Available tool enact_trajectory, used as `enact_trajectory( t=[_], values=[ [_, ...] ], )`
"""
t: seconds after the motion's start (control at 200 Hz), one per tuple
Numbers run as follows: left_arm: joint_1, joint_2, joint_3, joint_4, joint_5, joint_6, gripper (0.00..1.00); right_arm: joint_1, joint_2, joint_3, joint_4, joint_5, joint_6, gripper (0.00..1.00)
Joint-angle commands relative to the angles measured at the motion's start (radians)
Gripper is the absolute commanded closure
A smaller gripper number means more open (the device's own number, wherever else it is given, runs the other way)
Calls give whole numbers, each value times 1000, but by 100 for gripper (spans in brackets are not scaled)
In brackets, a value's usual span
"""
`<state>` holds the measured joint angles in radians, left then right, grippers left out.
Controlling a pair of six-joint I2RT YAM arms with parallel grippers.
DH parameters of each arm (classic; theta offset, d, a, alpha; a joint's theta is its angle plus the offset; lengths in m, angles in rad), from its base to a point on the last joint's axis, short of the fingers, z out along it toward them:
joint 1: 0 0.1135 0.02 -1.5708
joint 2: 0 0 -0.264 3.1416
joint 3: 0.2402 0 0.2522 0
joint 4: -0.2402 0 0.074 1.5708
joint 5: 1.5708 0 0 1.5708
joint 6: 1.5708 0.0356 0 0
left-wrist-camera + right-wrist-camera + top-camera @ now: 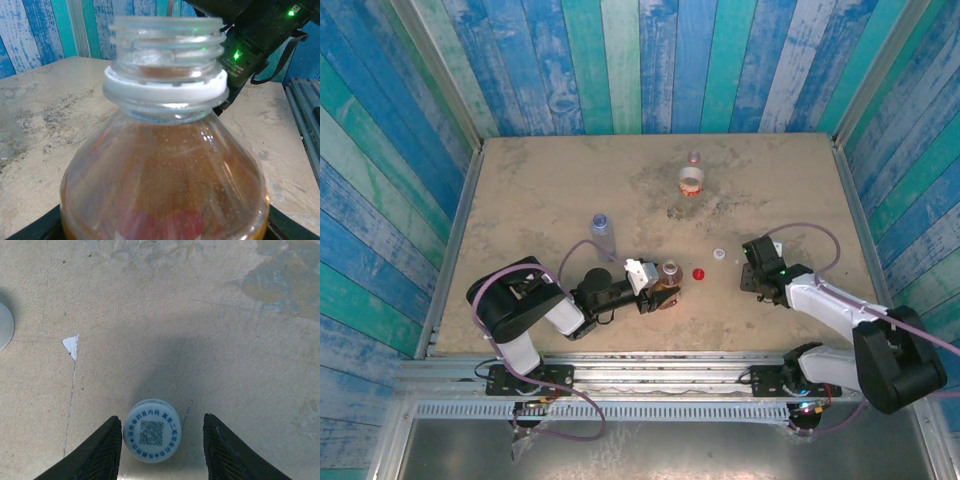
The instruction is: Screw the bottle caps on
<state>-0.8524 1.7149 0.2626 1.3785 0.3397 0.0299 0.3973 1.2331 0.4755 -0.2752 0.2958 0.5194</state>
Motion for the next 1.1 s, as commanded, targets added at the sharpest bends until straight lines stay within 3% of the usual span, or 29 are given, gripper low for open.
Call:
enact_trajectory(
  t=[0.0,0.361,0.591,1.092],
  values=[
    [0,22,16,12,19,18,37,-10,29,31,13,-14,-21,56],
    [0,25,22,5,20,22,37,-14,88,45,33,-19,-24,66],
    [0,26,25,-1,19,21,37,-14,71,63,2,-52,-40,67],
    [0,116,102,2,54,38,37,85,-51,278,-320,-143,-143,65]
  ],
)
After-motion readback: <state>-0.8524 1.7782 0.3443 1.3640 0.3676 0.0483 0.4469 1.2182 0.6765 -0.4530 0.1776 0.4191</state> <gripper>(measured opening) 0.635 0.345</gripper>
